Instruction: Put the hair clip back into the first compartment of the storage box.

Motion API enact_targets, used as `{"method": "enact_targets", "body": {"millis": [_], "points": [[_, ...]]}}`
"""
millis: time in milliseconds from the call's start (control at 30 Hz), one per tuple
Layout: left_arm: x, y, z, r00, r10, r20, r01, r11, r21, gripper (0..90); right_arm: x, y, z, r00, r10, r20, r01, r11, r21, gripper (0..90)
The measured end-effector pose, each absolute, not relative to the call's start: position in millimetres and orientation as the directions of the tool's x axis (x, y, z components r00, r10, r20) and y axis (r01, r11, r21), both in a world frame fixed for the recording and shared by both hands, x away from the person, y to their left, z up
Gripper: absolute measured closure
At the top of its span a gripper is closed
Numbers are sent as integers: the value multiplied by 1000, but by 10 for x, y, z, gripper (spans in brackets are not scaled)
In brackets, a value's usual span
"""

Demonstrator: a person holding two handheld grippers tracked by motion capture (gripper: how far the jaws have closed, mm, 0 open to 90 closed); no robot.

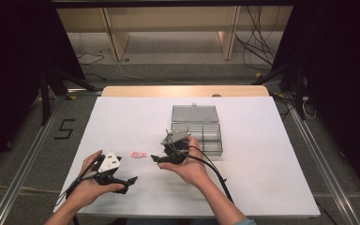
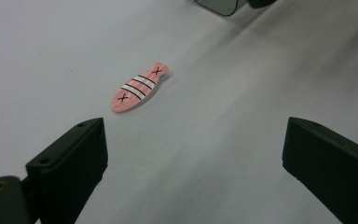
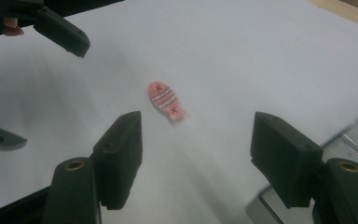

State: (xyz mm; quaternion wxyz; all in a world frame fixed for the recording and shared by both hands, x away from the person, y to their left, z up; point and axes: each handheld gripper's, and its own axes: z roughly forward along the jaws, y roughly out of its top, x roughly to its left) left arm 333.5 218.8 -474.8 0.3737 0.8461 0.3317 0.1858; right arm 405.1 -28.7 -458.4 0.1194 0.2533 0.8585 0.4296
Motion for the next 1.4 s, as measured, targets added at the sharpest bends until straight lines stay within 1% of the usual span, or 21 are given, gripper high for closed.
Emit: {"method": "enact_targets", "body": {"millis": [267,433,567,833,1133,1200,1267,1400], "points": [[3332,2185,-4755,710,701,66,425,-501,754,66,4201,35,-4650,-860,511,-2,326,551,768,372],[3332,2185,-4759,708,703,65,425,-498,756,67,4280,202,-4719,-862,506,14,352,579,735,381],[3332,2186,-4756,709,702,67,425,-501,754,69,4325,309,-4784,-864,503,24,365,591,720,387],[3331,2181,-4763,712,699,68,426,-507,749,71,4423,464,-4890,-871,490,12,364,630,686,418],[3333,2191,-4761,709,702,65,428,-502,752,72,4457,588,-4968,-874,485,11,367,647,669,493],[3333,2192,-4762,709,702,66,427,-503,751,72,4457,600,-4965,-874,486,8,367,648,667,533],[3334,2194,-4763,709,702,67,427,-503,751,73,4447,610,-4970,-878,478,-17,344,656,672,577],[3333,2192,-4761,709,702,68,427,-504,751,73,4424,606,-4971,-878,479,-1,354,650,673,659]]}}
